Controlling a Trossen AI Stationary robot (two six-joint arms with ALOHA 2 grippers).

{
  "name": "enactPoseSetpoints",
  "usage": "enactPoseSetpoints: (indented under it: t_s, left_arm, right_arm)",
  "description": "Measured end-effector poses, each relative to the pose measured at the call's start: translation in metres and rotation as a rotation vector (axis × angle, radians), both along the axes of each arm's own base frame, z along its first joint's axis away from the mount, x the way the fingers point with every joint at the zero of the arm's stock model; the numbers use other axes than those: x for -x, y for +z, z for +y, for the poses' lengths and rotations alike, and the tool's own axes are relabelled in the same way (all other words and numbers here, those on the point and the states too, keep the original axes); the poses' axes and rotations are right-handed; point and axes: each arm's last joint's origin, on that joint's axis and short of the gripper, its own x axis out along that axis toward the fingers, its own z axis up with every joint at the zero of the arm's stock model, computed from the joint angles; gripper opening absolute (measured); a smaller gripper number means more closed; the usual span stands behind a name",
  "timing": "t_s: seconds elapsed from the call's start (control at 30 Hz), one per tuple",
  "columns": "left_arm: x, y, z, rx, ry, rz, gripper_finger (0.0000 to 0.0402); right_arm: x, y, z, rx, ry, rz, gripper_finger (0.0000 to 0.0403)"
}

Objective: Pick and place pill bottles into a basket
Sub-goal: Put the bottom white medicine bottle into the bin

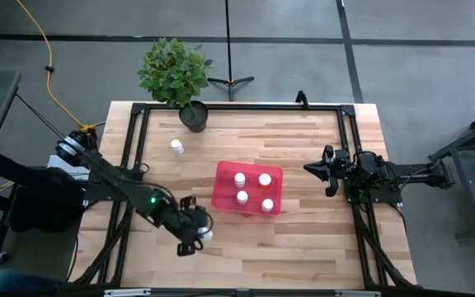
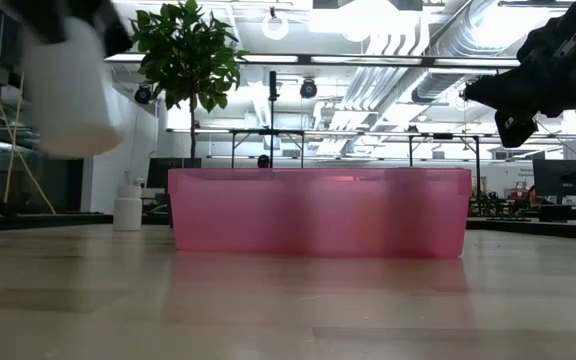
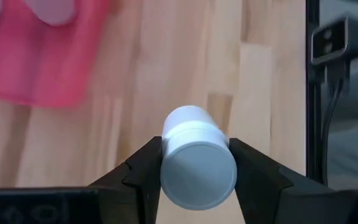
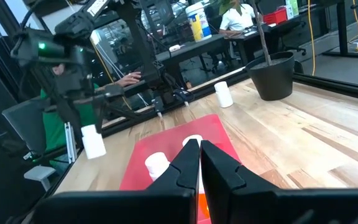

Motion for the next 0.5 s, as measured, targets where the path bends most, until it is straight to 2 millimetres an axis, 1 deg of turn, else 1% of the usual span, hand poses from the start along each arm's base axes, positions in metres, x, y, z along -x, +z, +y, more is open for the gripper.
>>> enactPoseSetpoints:
  t_s: [0.1,0.23,0.37,0.5]
  left_arm:
    - [-0.004,0.01,0.015,0.005,0.037,-0.042,0.0195]
    - [-0.011,0.025,0.031,-0.001,0.097,-0.16,0.0195]
    - [-0.02,0.041,0.042,0.051,0.141,-0.303,0.0195]
    - [-0.028,0.049,0.049,0.052,0.141,-0.389,0.0195]
  right_arm:
    - [0.0,0.0,0.0,0.0,0.0,0.0,0.0007]
    - [0.0,0.0,0.0,-0.002,0.0,0.0,0.0007]
    - [0.0,0.0,0.0,-0.002,0.0,0.0,0.0007]
    - [0.0,0.0,0.0,-0.002,0.0,0.0,0.0007]
